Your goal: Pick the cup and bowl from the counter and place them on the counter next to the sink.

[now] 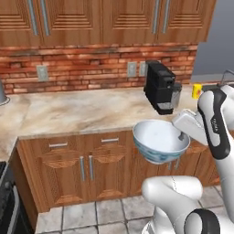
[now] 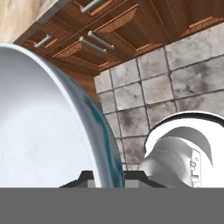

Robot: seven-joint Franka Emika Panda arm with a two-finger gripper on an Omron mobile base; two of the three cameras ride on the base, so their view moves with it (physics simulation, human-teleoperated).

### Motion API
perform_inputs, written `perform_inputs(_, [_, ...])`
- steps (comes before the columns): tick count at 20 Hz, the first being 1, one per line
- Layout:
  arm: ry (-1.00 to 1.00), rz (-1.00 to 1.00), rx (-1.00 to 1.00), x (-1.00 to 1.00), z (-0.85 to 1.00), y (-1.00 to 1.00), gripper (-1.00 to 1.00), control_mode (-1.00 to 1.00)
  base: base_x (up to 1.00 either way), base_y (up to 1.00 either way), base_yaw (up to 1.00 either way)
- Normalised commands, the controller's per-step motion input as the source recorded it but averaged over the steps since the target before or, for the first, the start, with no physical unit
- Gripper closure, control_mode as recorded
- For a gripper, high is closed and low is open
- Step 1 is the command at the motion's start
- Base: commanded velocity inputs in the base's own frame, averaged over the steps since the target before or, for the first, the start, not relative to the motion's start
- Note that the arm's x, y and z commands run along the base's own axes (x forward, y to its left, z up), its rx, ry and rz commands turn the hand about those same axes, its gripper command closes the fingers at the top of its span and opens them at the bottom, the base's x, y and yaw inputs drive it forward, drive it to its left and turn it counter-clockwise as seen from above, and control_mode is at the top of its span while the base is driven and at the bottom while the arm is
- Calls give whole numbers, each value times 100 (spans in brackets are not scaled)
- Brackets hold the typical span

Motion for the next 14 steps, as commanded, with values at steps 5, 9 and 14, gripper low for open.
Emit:
perform_inputs(5, [0,0,0,0,0,0,100,100,18,-76,0])
perform_inputs(9, [0,0,0,0,0,0,100,100,22,-99,0])
perform_inputs(14, [0,0,0,0,0,0,100,100,5,-100,-2])
